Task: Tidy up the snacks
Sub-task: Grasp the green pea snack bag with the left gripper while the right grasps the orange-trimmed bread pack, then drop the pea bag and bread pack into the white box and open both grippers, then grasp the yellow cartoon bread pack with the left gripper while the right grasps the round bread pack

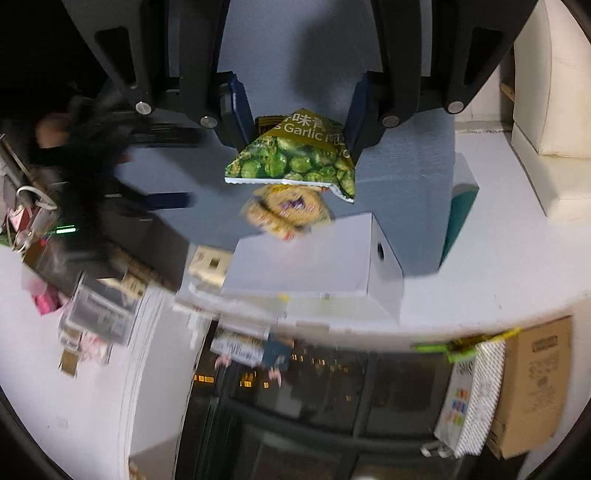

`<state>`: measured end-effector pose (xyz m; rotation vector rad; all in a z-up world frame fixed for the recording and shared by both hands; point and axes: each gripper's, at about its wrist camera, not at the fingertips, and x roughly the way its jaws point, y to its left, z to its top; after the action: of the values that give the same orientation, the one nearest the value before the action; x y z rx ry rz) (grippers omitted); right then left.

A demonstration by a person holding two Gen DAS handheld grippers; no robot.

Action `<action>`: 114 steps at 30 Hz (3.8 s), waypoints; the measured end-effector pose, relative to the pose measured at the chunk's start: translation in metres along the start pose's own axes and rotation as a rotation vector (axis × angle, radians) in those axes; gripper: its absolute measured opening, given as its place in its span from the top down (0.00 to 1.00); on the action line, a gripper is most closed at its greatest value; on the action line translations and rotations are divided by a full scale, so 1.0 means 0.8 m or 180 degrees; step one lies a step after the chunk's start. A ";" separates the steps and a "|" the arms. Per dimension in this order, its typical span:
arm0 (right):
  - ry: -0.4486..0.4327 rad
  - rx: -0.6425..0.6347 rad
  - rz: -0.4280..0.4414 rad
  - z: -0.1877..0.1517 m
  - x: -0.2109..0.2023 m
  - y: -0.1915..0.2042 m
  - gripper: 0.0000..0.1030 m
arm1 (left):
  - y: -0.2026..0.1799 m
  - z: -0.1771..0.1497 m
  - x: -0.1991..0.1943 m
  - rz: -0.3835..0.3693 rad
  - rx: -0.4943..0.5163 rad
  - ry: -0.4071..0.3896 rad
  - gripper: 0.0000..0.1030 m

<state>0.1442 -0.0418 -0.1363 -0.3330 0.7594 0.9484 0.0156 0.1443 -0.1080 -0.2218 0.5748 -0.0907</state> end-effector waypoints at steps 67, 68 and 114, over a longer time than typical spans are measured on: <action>-0.0665 0.0710 -0.0332 0.211 -0.018 -0.220 0.00 | -0.006 0.250 0.182 0.0300 -0.0083 0.0042 0.00; -0.0681 0.0670 -0.0344 0.208 -0.023 -0.214 0.00 | -0.011 0.247 0.173 0.0307 -0.0036 0.0009 0.00; -0.0105 -0.0059 -0.0169 0.029 0.008 -0.106 0.00 | -0.082 0.017 -0.041 0.0211 -0.0275 -0.0519 0.00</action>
<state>0.2270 -0.0724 -0.1300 -0.3515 0.7088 0.9095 -0.0061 0.0878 -0.0642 -0.2909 0.4236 0.0166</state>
